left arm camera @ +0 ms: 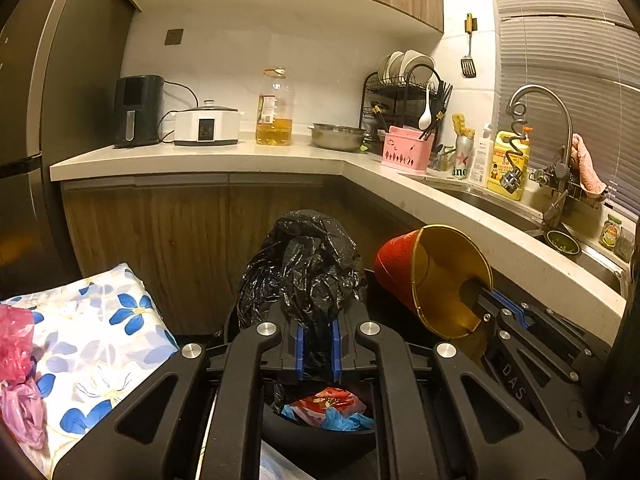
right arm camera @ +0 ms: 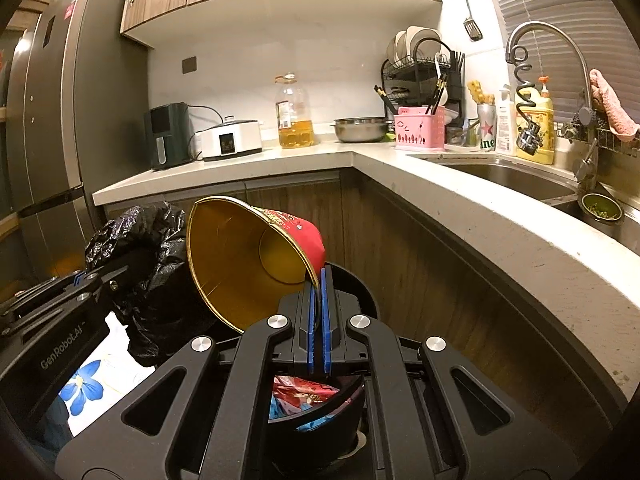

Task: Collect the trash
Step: 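Open the left gripper to drop the black bag while the right gripper drops the cup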

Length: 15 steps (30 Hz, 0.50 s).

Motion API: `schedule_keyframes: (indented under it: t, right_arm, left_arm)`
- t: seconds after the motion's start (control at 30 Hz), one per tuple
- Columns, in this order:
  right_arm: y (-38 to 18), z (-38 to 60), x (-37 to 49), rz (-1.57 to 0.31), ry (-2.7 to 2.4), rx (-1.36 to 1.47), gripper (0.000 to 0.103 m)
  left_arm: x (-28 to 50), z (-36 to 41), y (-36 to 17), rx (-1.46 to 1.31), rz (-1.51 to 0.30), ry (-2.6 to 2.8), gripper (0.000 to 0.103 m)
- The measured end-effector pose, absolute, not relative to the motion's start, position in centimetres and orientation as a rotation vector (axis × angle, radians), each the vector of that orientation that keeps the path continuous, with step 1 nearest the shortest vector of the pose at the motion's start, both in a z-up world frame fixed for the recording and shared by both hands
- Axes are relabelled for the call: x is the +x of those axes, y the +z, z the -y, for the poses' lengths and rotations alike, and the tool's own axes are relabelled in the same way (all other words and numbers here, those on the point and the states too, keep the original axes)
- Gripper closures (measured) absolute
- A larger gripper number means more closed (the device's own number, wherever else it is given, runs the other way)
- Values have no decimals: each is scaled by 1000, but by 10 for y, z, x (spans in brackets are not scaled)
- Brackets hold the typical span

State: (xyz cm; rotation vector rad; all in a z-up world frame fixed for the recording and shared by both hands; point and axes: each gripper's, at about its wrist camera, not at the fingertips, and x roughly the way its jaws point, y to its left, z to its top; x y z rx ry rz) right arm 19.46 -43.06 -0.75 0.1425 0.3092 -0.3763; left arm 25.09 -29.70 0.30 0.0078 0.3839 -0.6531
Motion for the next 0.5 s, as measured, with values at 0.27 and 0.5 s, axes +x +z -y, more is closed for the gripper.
schedule_keyframes:
  t: [0.27, 0.5]
  right_arm:
    - [-16, 439, 205, -349, -365, 161, 98]
    - [-16, 447, 202, -348, -368, 182, 78]
  left_arm:
    - [254, 301, -4, 15, -403, -668, 90]
    - [259, 296, -7, 4, -416, -657, 69]
